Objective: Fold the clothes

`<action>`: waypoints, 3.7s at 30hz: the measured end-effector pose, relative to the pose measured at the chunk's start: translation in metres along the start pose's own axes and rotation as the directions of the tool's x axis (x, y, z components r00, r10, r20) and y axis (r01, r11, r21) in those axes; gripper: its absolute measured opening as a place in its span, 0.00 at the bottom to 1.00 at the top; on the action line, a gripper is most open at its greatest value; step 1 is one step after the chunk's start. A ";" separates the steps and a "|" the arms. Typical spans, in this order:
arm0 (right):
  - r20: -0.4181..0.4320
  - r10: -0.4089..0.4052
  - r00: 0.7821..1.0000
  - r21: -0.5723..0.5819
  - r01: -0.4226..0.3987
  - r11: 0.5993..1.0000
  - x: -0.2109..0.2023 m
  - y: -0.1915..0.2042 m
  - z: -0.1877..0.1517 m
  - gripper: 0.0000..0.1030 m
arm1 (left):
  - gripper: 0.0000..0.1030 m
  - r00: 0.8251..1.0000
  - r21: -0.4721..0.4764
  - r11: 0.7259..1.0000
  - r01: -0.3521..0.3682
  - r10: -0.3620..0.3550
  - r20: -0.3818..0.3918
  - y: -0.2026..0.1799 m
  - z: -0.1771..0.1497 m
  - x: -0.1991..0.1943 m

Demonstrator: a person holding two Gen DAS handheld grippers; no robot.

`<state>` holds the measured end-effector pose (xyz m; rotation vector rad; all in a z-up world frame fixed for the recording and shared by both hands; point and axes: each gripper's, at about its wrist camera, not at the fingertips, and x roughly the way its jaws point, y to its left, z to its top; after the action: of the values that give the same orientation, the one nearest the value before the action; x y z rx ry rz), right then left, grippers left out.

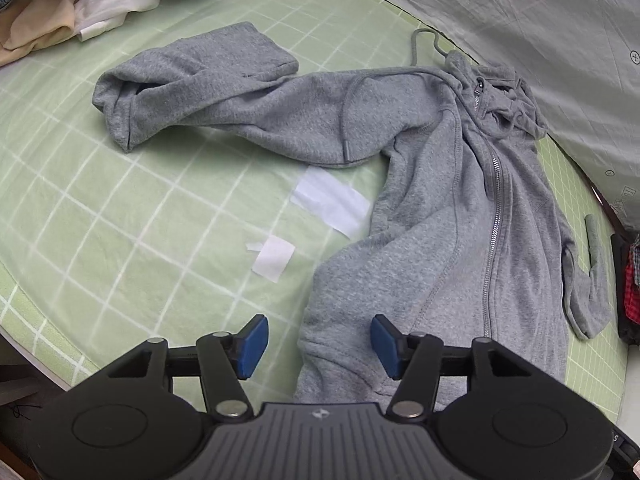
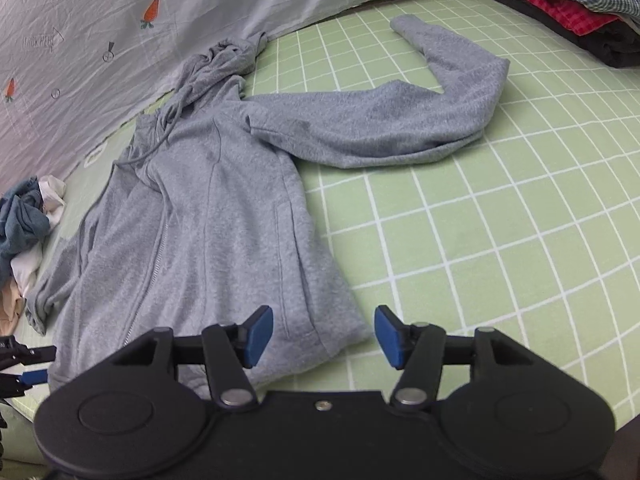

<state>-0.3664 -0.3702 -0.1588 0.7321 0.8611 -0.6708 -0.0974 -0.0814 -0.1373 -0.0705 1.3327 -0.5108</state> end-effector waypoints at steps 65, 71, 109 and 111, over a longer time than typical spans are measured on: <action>-0.066 0.169 0.983 0.188 -0.154 0.970 0.042 0.050 -0.006 0.50 | 0.45 0.972 -0.008 0.972 0.234 -0.234 -0.028 0.024 0.032 0.031; 0.048 0.260 0.964 0.239 -0.264 0.934 0.012 0.032 -0.010 0.14 | 0.07 0.931 -0.002 0.931 0.364 -0.364 0.022 0.022 0.015 -0.016; 0.032 -0.185 0.982 -0.393 0.183 0.901 0.011 0.038 -0.053 0.95 | 0.66 0.998 0.020 0.999 0.047 -0.046 -0.036 0.003 -0.019 0.015; 0.040 -0.195 0.980 -0.394 0.195 0.898 0.014 0.039 -0.056 0.95 | 0.67 0.999 0.034 0.999 0.037 -0.036 -0.034 0.001 -0.020 0.015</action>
<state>-0.3533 -0.3070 -0.1841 0.2808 1.0420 -0.6459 -0.1134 -0.0820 -0.1561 -0.0583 1.3572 -0.5682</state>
